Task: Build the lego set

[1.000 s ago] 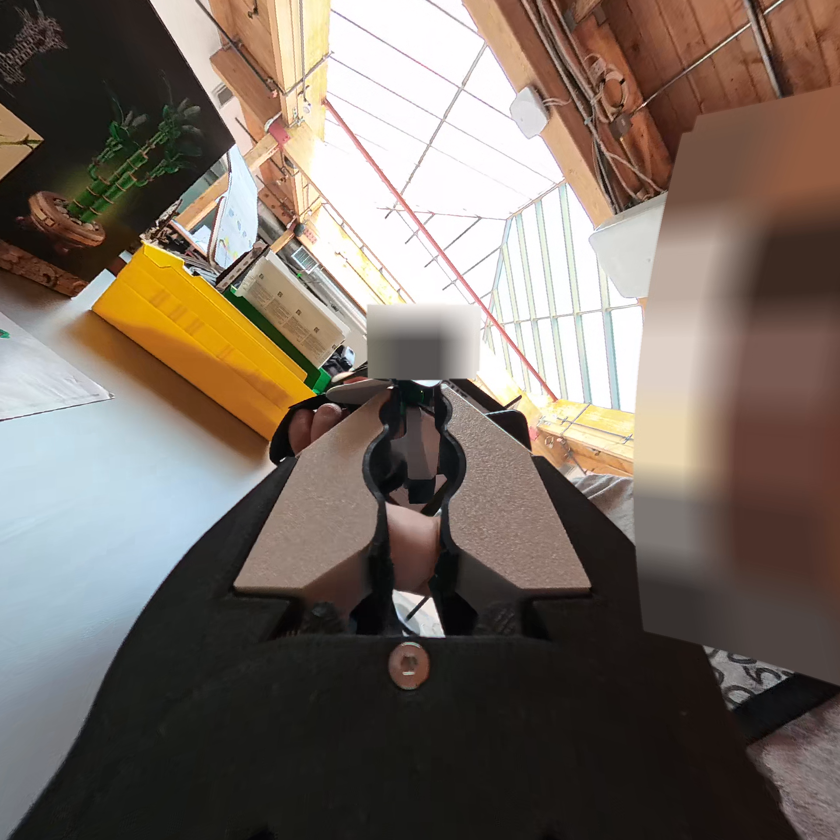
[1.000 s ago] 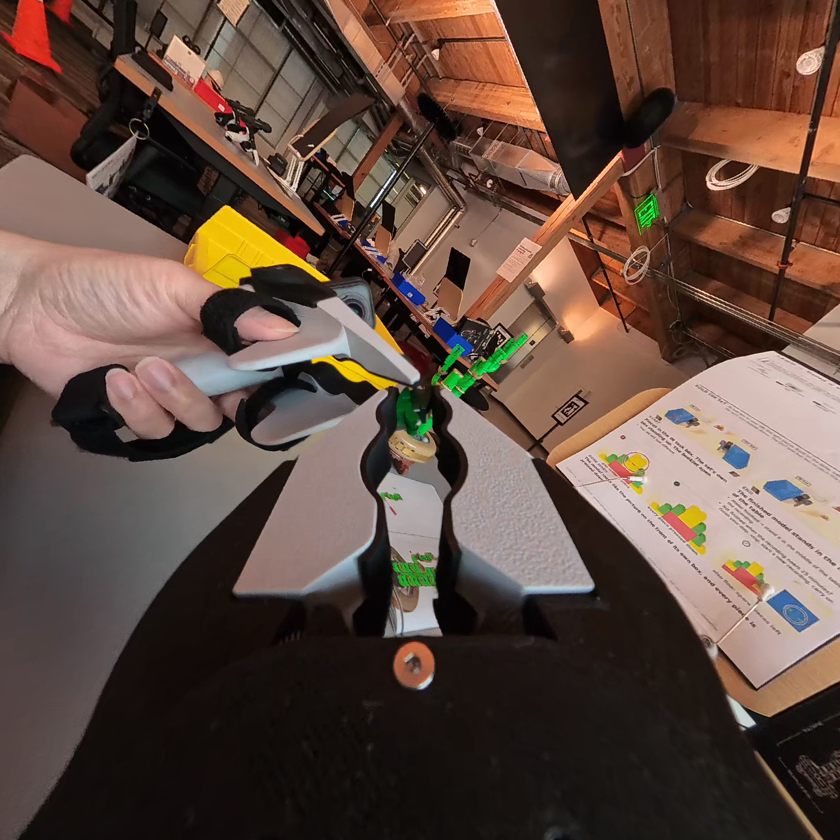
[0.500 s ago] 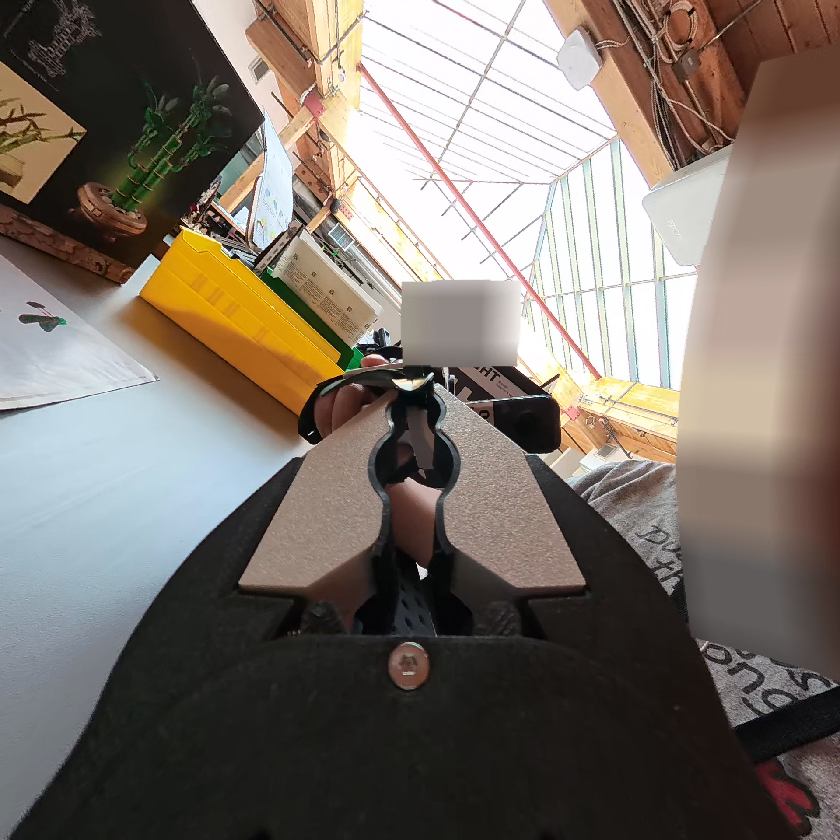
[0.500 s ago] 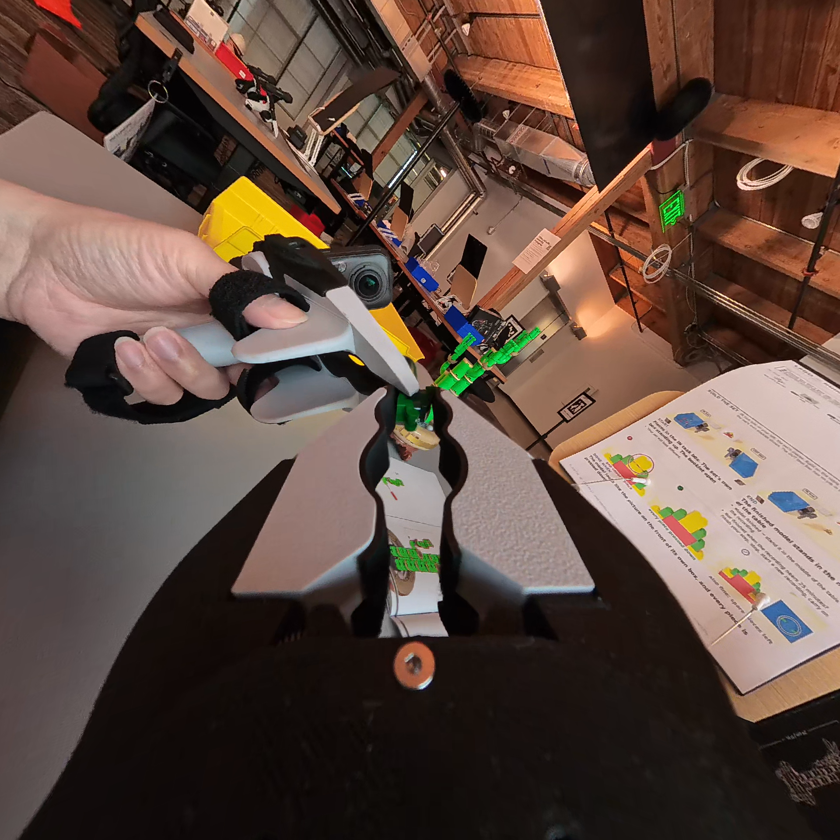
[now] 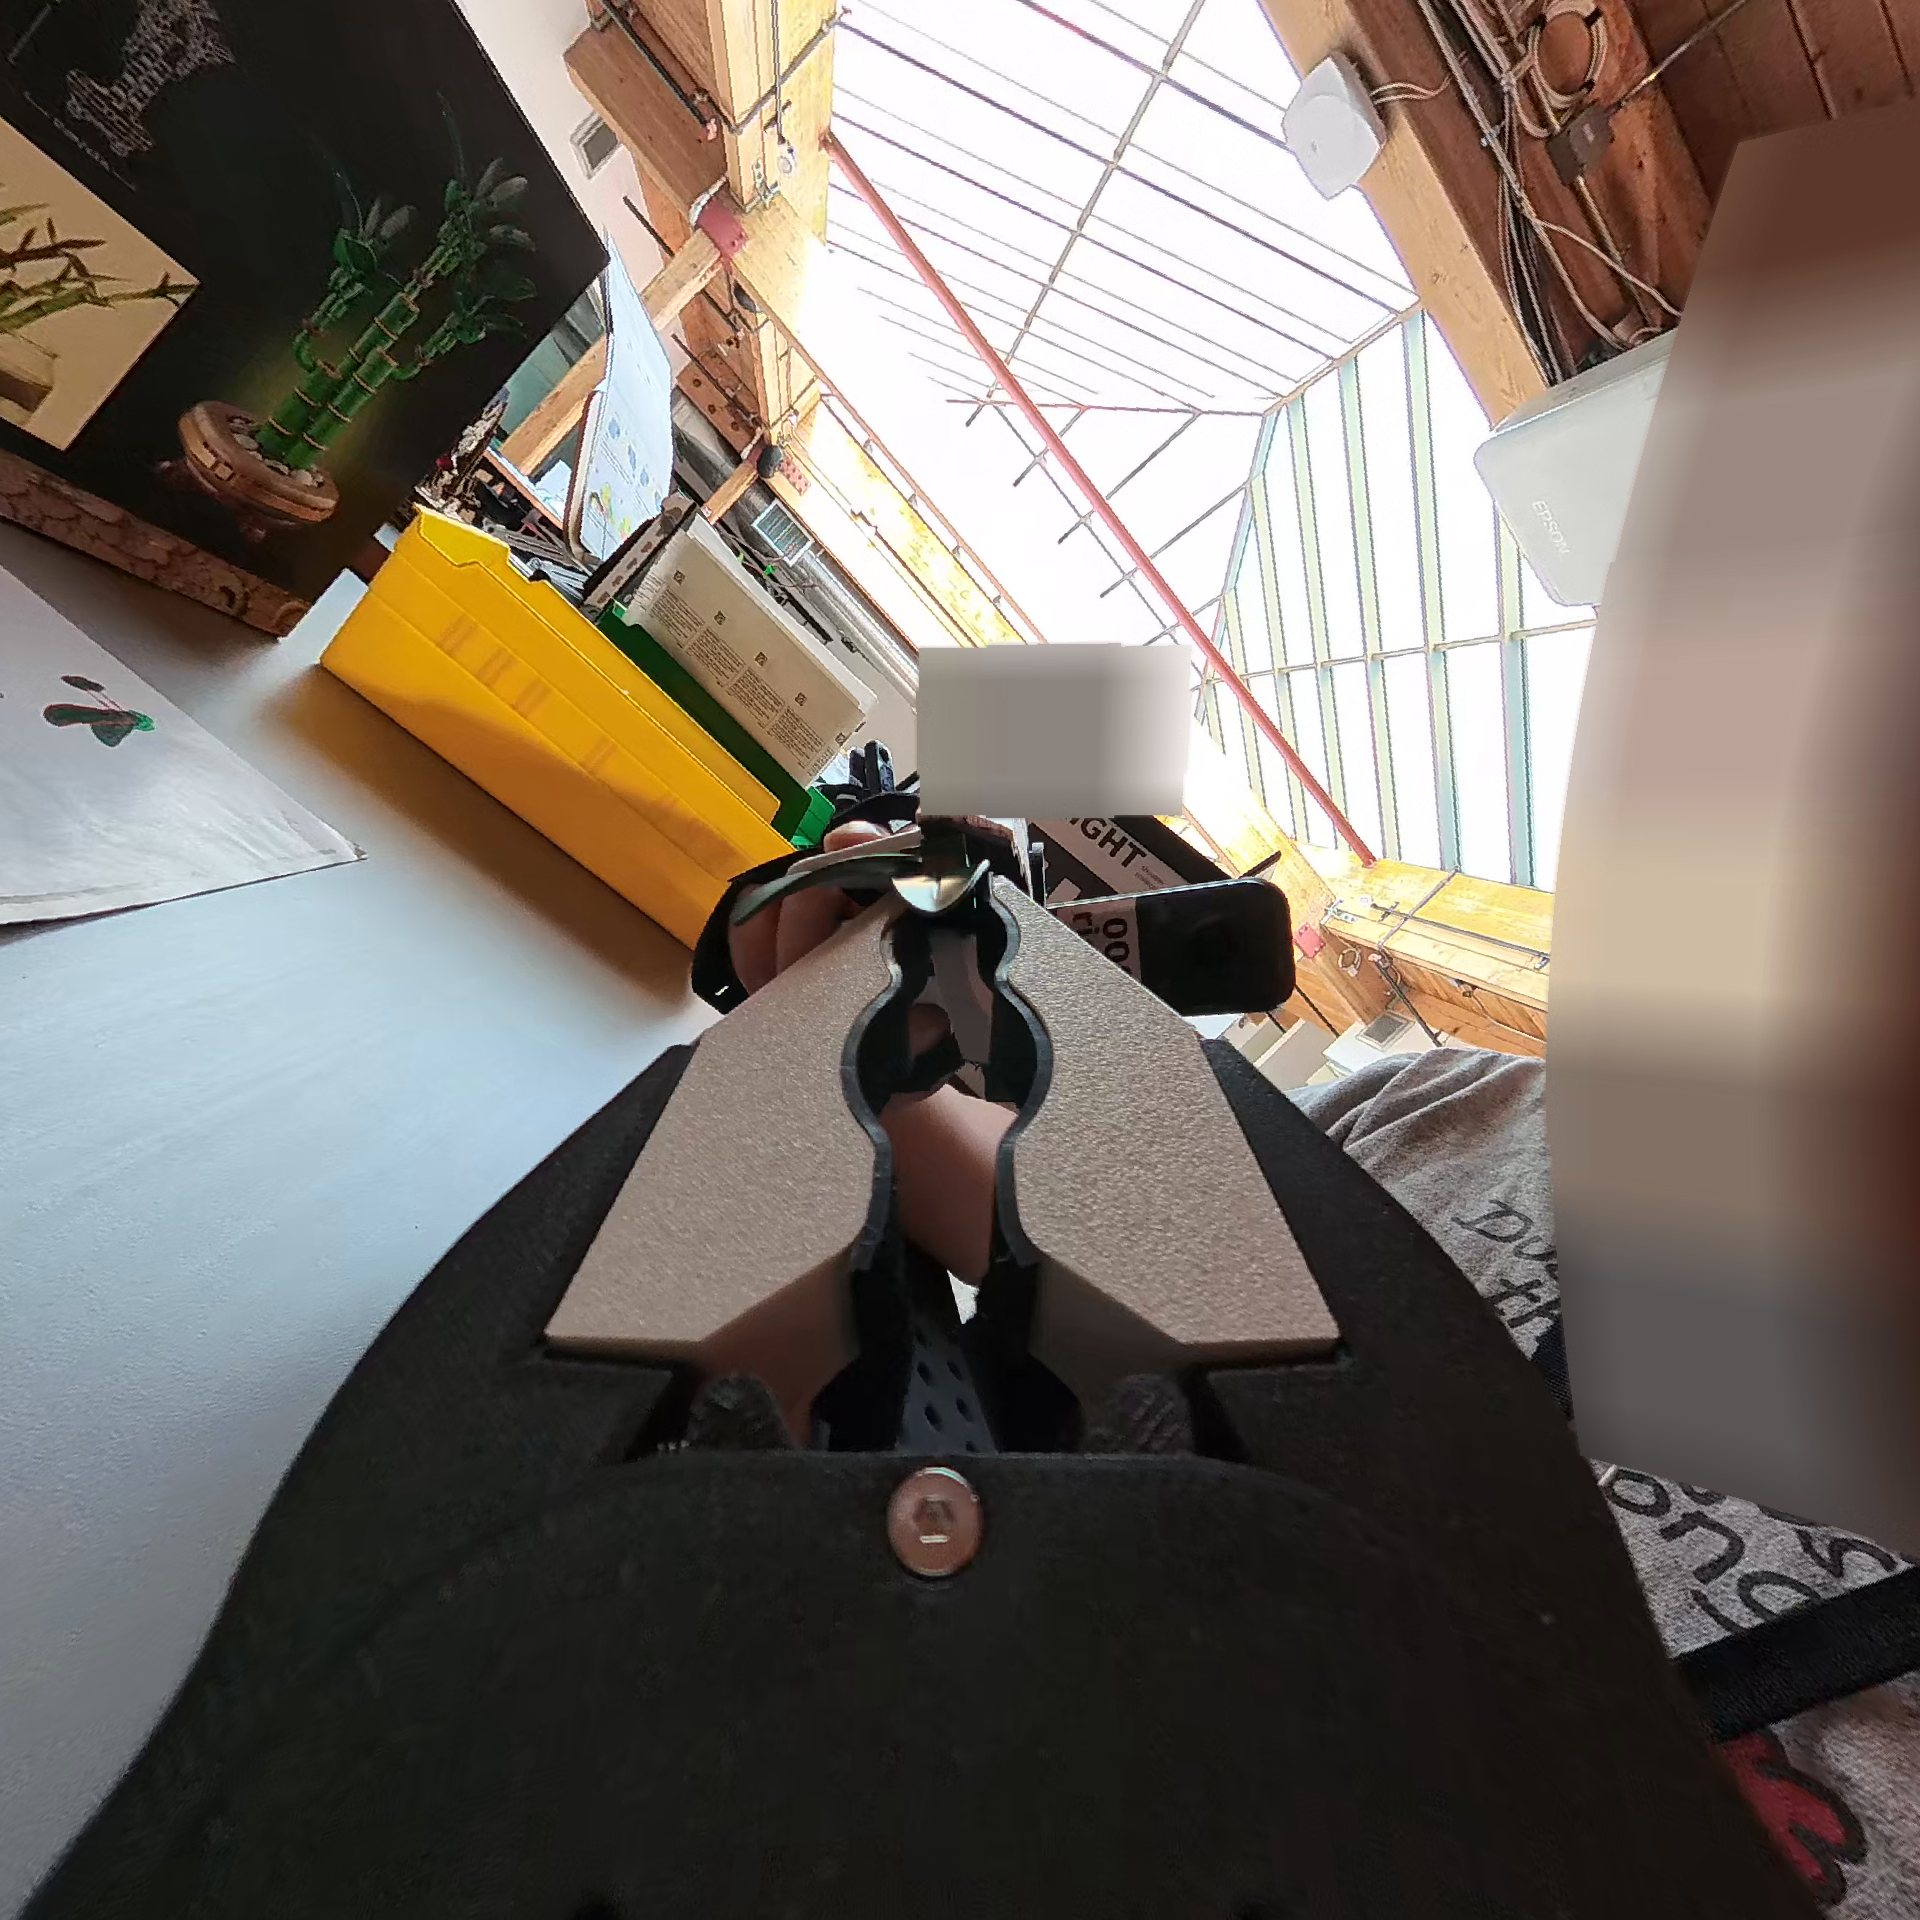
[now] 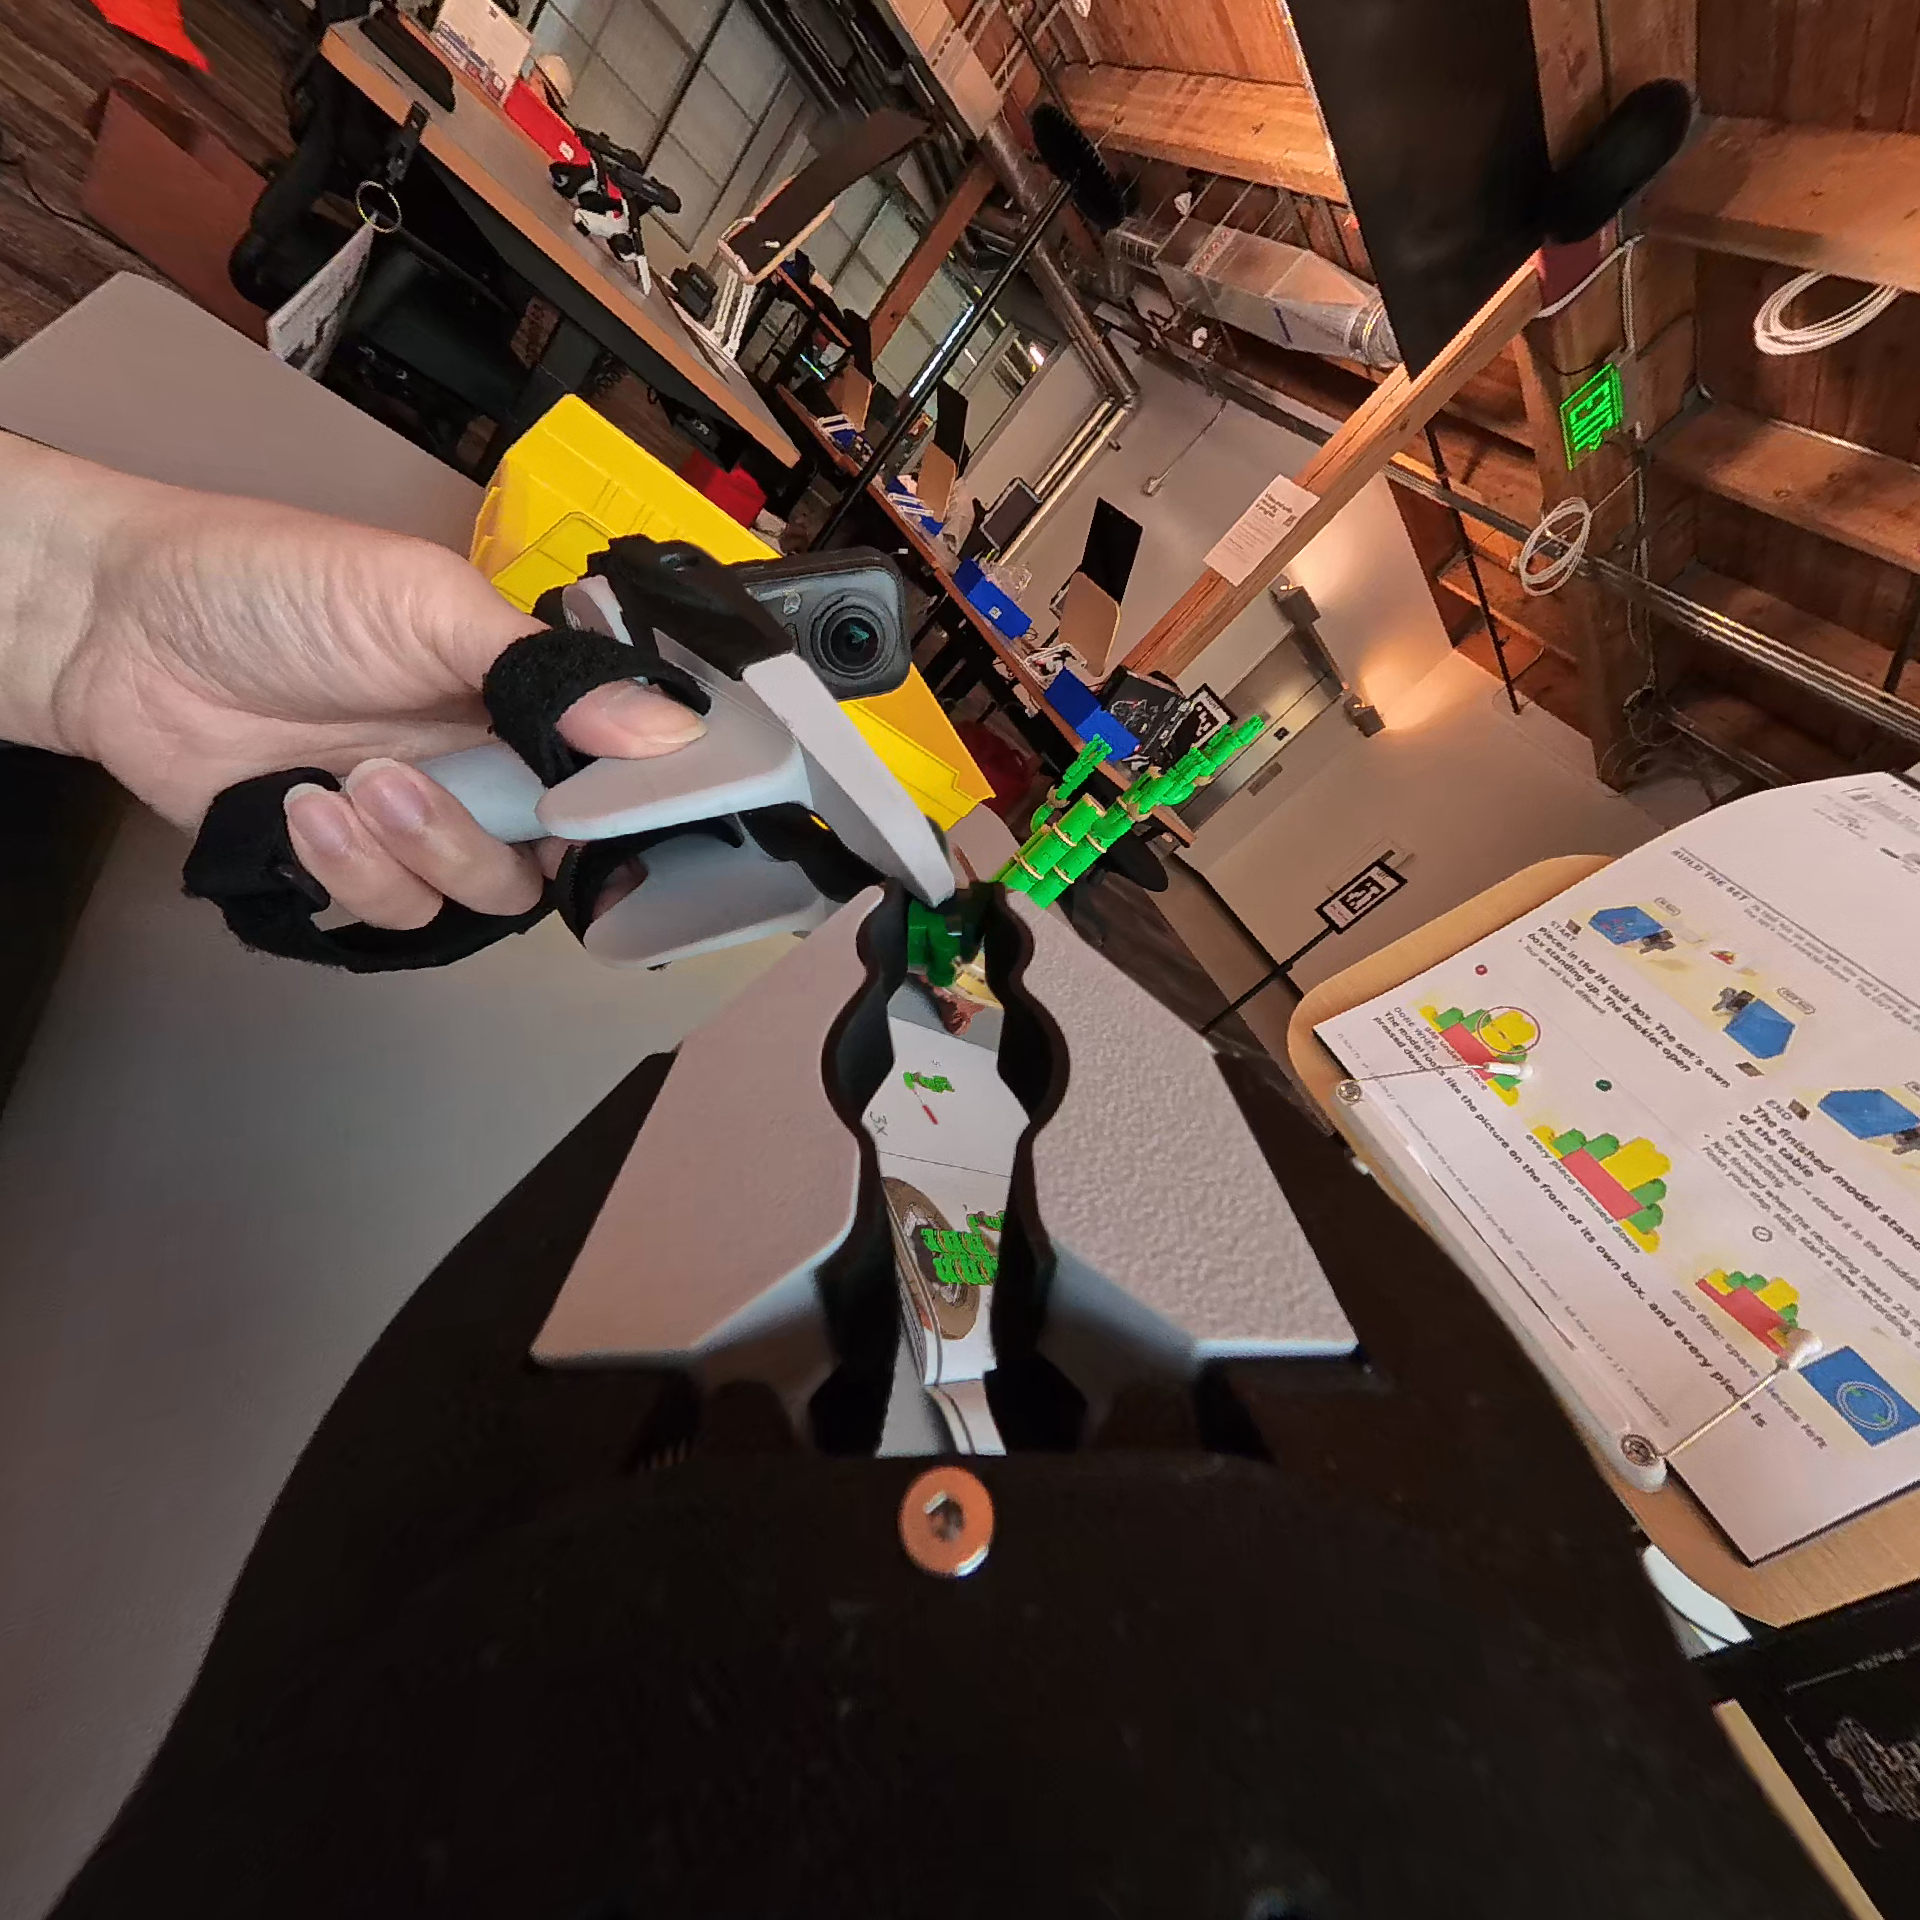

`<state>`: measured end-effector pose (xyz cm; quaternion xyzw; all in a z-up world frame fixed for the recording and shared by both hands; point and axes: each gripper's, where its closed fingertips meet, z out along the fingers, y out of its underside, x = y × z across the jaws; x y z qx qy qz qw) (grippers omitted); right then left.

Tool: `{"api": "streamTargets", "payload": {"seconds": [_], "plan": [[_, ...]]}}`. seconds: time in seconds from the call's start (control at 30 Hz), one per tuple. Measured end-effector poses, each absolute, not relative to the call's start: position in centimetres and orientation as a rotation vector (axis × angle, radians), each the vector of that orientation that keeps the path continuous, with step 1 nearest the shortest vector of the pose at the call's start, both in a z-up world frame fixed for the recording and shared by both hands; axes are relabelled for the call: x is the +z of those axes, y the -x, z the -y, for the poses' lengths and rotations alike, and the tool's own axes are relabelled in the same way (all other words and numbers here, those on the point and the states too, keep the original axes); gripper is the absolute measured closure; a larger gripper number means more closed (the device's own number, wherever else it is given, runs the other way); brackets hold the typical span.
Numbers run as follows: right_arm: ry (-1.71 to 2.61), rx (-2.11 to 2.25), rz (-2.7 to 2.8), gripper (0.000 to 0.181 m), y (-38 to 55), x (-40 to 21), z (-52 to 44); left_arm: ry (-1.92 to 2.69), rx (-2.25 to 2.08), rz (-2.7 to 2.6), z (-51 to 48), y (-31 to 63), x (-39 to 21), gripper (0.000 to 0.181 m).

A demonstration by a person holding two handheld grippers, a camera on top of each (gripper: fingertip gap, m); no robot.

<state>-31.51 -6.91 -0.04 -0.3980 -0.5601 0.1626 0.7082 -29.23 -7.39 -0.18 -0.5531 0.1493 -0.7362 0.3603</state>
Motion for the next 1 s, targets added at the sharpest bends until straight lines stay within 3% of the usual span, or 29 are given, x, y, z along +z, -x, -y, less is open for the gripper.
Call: {"api": "streamTargets", "payload": {"seconds": [1.0], "plan": [[0.824, 0.258, 1.333, 0.166, 31.4, -0.8, 7.0, 1.533, -1.792, -0.449, 7.3, 28.8, -1.4, 0.175]]}}
